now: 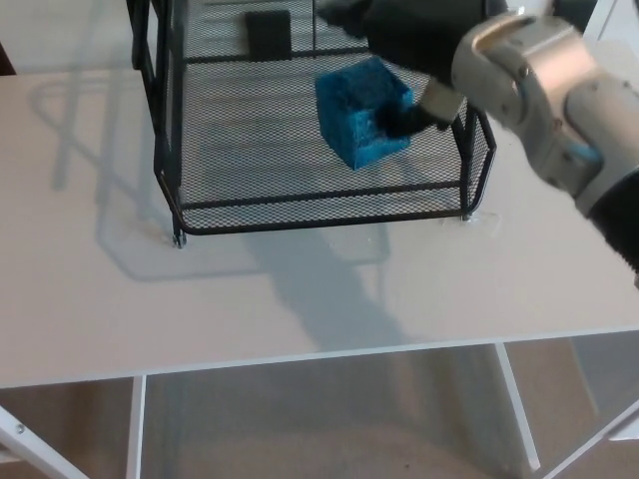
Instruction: The robot walks towards a desk on which a file tray is kept in the middle and a cube is kept to its right. The robot lifts the cube using its right hand and places it on the file tray.
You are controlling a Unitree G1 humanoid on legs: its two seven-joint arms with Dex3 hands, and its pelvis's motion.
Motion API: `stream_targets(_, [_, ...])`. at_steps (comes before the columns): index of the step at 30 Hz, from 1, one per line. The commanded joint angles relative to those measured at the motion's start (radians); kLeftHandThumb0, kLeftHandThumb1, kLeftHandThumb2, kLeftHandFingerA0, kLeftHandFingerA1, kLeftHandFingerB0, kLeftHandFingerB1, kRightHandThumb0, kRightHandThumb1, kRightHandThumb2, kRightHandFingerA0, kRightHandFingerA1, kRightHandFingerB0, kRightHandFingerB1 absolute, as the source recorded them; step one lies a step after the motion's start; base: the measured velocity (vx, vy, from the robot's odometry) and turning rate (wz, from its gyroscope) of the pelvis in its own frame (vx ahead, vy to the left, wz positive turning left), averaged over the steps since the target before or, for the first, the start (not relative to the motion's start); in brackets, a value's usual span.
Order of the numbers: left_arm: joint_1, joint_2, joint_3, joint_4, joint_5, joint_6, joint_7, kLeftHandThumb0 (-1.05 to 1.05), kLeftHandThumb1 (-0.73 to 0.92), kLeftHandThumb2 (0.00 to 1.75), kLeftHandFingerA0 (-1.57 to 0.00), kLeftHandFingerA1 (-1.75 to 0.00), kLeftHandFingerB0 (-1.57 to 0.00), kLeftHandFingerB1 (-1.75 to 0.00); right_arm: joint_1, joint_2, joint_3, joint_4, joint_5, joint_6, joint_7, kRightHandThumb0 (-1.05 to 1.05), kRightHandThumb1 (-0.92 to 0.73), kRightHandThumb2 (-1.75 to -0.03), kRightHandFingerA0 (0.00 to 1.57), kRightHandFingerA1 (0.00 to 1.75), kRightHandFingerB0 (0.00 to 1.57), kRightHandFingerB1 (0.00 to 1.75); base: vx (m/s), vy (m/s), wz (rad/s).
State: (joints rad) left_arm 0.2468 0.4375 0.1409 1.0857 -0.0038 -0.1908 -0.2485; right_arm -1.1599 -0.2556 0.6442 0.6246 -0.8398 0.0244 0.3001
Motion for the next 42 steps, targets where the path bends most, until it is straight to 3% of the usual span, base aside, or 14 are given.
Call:
stream_targets(1, [0.001, 0.025, -0.009, 0.015, 0.019, -0.049, 0.001, -0.72, 0.88, 0.68, -0.4, -0.5, -0.25, -0.39, -0.088, -0.041, -0.024, -0.028, -0.022, 0.064, 0.134, -0.81, -0.47, -0.87, 0.0, 0.38, 0.0, 0.14, 0.0, 0.0, 0.0])
stream_targets(3, [0.007, 0.022, -0.002, -0.018, 0.004, -0.014, -0.003, -0.71, 0.87, 0.67, -0.41, -0.5, -0.25, -0.39, -0.11, -0.121, -0.047, -0.129, -0.025, 0.055, 0.223, -0.88, -0.54, -0.86, 0.0, 0.21, 0.0, 0.0, 0.0, 0.0, 0.0])
stream_targets(15, [0.016, 0.007, -0.01, -0.025, 0.01, -0.009, 0.011, -0.69, 0.92, 0.67, -0.42, -0.47, -0.28, -0.38, -0.105, -0.364, -0.336, -0.362, 0.216, 0.001, 0.397, -0.79, -0.45, -0.75, 0.0, 0.17, 0.0, 0.01, 0.0, 0.0, 0.0])
stream_targets(16, [0.003, 0.004, -0.008, 0.012, 0.011, -0.032, 0.015, -0.71, 0.91, 0.67, -0.44, -0.49, -0.29, -0.4, -0.045, -0.489, -0.497, -0.481, 0.317, 0.049, 0.453, -0.85, -0.45, -0.73, 0.0, 0.09, 0.02, 0.0, 0.0, 0.0, 0.0])
stream_targets(18, [0.0, 0.005, -0.01, 0.025, 0.015, -0.045, 0.016, -0.73, 0.91, 0.67, -0.43, -0.49, -0.29, -0.4, -0.012, -0.54, -0.563, -0.541, 0.346, 0.083, 0.495, -0.86, -0.45, -0.72, 0.0, 0.07, 0.02, 0.0, 0.0, 0.0, 0.0])
stream_targets(20, [0.008, 0.003, -0.004, 0.016, 0.007, -0.048, 0.015, -0.72, 0.92, 0.67, -0.42, -0.5, -0.29, -0.39, 0.135, -0.648, -0.801, -0.646, 0.414, 0.151, 0.523, -0.59, -0.5, -0.71, 0.0, 0.0, 0.04, 0.17, 0.0, 0.0, 0.0])
stream_targets(23, [0.018, -0.001, -0.004, -0.01, 0.006, -0.042, 0.018, -0.72, 0.92, 0.67, -0.43, -0.5, -0.3, -0.4, 0.318, -0.695, -1.043, -0.616, 0.499, 0.071, 0.523, -0.59, -0.54, -0.73, 0.0, 0.0, 0.02, 0.18, 0.0, 0.0, 0.0])
stream_targets(25, [0.02, -0.001, 0.002, -0.013, 0.001, -0.027, 0.02, -0.72, 0.92, 0.67, -0.43, -0.48, -0.29, -0.38, 0.57, -0.636, -1.376, -0.647, 0.459, 0.135, 0.533, -0.84, -0.47, -0.79, 0.0, 0.08, 0.02, 0.24, 0.0, 0.0, 0.0])
stream_targets(31, [0.025, -0.005, 0.001, -0.032, 0.0, -0.028, 0.02, -0.71, 0.92, 0.67, -0.44, -0.5, -0.28, -0.39, 0.947, -0.506, -1.691, -0.455, 0.447, 0.038, 0.254, -0.76, -0.42, -0.77, 0.0, 0.14, 0.04, 0.36, 0.0, 0.0, 0.0])
stream_targets(32, [0.018, 0.002, -0.001, -0.009, 0.007, -0.041, 0.024, -0.72, 0.92, 0.67, -0.44, -0.48, -0.28, -0.38, 1.078, -0.46, -1.748, -0.27, 0.493, -0.01, 0.069, -0.66, -0.41, -0.85, 0.0, 0.37, 0.01, 0.39, 0.0, 0.0, 0.0])
stream_targets(34, [0.013, 0.0, -0.003, -0.004, 0.008, -0.041, 0.025, -0.72, 0.92, 0.67, -0.44, -0.48, -0.28, -0.38, 1.096, -0.458, -1.754, -0.25, 0.502, -0.017, 0.048, -0.66, -0.41, -0.85, 0.0, 0.37, 0.01, 0.39, 0.0, 0.0, 0.0])
stream_targets(37, [0.011, 0.0, 0.011, -0.011, -0.013, -0.028, 0.002, -0.74, 0.91, 0.67, -0.4, -0.49, -0.27, -0.39, 1.21, -0.405, -1.758, 0.051, 0.579, -0.196, -0.331, -0.6, -0.56, -0.8, 0.0, 0.24, 0.1, 0.44, 0.0, 0.0, 0.0])
stream_targets(41, [0.012, -0.004, 0.013, -0.02, -0.009, -0.005, 0.033, -0.69, 0.91, 0.67, -0.42, -0.48, -0.3, -0.39, 1.223, -0.351, -1.764, 0.217, 0.658, -0.327, -0.542, -0.55, -0.67, -0.6, 0.0, 0.26, 0.18, 0.45, 0.0, 0.0, 0.0])
stream_targets(42, [0.012, -0.003, 0.014, -0.012, -0.009, -0.014, 0.03, -0.7, 0.9, 0.67, -0.43, -0.48, -0.29, -0.38, 1.241, -0.36, -1.746, 0.253, 0.66, -0.263, -0.506, -0.68, -0.6, -0.99, 0.0, 0.27, 0.0, 0.3, 0.0, 0.0, 0.0])
